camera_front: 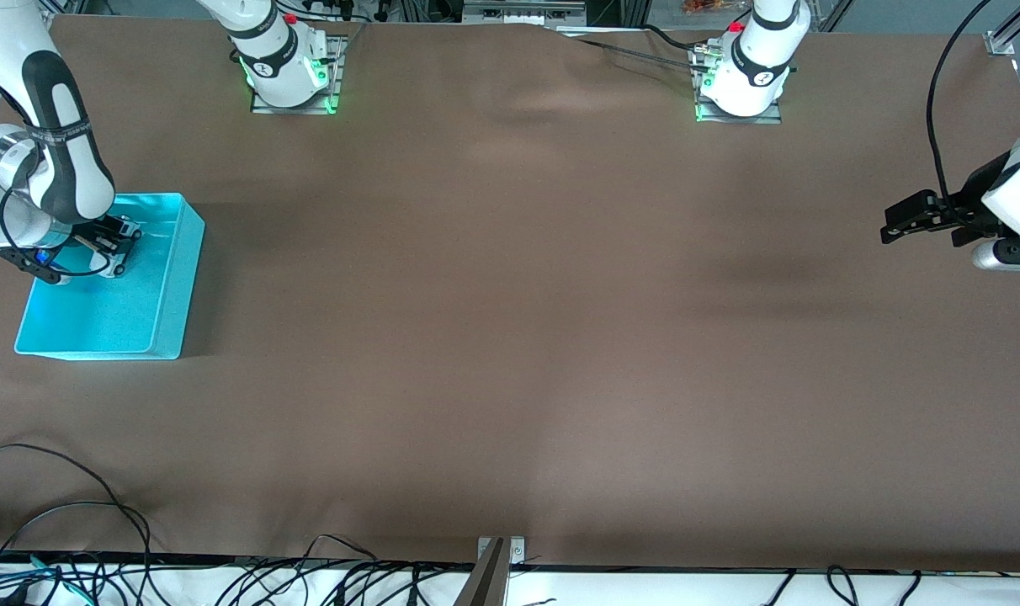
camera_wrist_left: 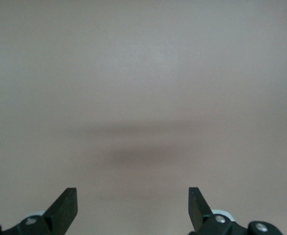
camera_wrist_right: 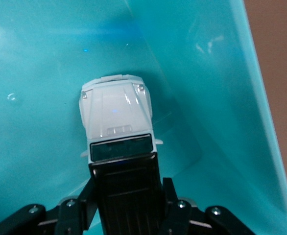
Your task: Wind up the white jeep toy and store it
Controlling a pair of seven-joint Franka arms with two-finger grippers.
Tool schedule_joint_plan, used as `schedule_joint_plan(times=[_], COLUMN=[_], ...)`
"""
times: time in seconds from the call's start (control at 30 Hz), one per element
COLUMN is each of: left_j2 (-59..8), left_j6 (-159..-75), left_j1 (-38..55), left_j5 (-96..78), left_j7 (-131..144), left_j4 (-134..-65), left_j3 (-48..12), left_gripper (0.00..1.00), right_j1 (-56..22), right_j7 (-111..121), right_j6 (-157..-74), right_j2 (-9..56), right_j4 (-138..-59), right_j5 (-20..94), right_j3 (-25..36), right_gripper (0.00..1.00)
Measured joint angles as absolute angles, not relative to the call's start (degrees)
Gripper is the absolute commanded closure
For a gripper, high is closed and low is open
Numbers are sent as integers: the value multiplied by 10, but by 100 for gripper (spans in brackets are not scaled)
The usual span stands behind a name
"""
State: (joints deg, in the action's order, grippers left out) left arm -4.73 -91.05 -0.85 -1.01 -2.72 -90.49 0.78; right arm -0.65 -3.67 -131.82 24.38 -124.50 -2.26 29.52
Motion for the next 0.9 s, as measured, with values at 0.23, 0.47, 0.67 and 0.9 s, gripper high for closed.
schedule_joint_plan(times=[0.23, 0.47, 0.67, 0.9], left_j2=[-47, -47, -47, -47], left_j6=[-911, -911, -911, -911], left_j1=[-8, -8, -8, -8], left_j5=[-10, -10, -10, -10], left_j7=[-27, -27, -27, -27], left_j4=[-905, -905, -905, -905], left_j3=[8, 8, 8, 8], left_gripper=[0, 0, 0, 0], right_j1=[-3, -2, -2, -2], right_j7=[-31, -30, -30, -30], right_j6=[-1327, -1335, -1334, -1309], right_j2=[254, 258, 257, 239], right_j4=[-1248, -1252, -1252, -1246], right_j5=[-23, -23, -23, -23], right_j3=[295, 295, 296, 301], right_gripper=[59, 0, 0, 0])
